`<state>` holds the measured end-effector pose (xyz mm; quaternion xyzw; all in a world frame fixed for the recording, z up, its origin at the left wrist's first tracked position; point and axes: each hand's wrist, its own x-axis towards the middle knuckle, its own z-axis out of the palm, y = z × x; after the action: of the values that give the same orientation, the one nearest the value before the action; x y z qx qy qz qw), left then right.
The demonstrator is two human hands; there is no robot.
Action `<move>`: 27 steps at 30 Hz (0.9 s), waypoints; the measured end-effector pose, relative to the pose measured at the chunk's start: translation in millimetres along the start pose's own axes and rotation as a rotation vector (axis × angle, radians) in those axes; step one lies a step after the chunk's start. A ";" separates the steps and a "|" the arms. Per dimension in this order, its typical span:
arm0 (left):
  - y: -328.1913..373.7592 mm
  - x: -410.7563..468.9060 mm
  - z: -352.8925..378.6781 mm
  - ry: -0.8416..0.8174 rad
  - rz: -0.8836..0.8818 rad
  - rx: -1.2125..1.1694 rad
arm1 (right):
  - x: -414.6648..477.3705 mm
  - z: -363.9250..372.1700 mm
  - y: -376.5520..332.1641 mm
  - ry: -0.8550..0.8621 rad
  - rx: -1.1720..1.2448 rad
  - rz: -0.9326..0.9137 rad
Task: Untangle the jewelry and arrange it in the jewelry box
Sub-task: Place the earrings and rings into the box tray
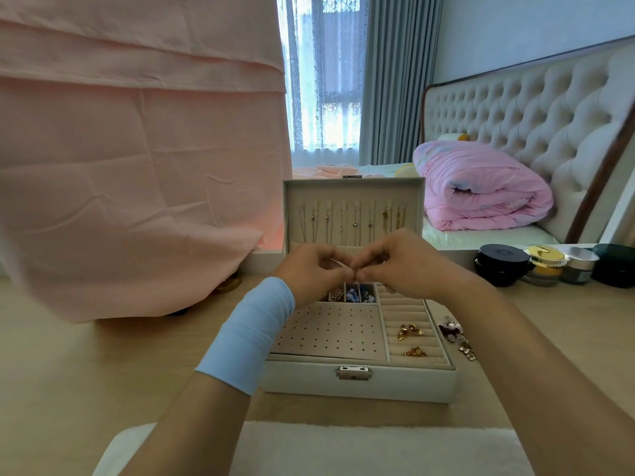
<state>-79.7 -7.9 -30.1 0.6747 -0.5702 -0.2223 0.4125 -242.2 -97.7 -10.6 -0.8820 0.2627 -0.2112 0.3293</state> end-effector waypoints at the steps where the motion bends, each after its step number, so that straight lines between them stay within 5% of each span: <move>1: -1.3 0.5 1.8 0.016 -0.020 -0.060 | -1.2 -0.8 0.8 0.016 0.034 -0.007; 9: 1.1 0.5 9.3 0.045 -0.105 -0.308 | -0.3 -7.4 10.8 0.165 0.220 0.014; 19: -0.1 1.0 12.7 -0.001 -0.086 -0.096 | -0.8 -5.7 9.8 0.159 -0.030 -0.084; 27: -2.3 0.9 9.6 -0.088 -0.048 0.306 | -4.5 -5.5 13.0 -0.112 -0.193 0.114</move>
<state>-85.6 -11.6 -37.2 0.7328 -0.5986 -0.1720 0.2740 -252.9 -105.9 -16.7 -0.9036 0.3128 -0.1160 0.2686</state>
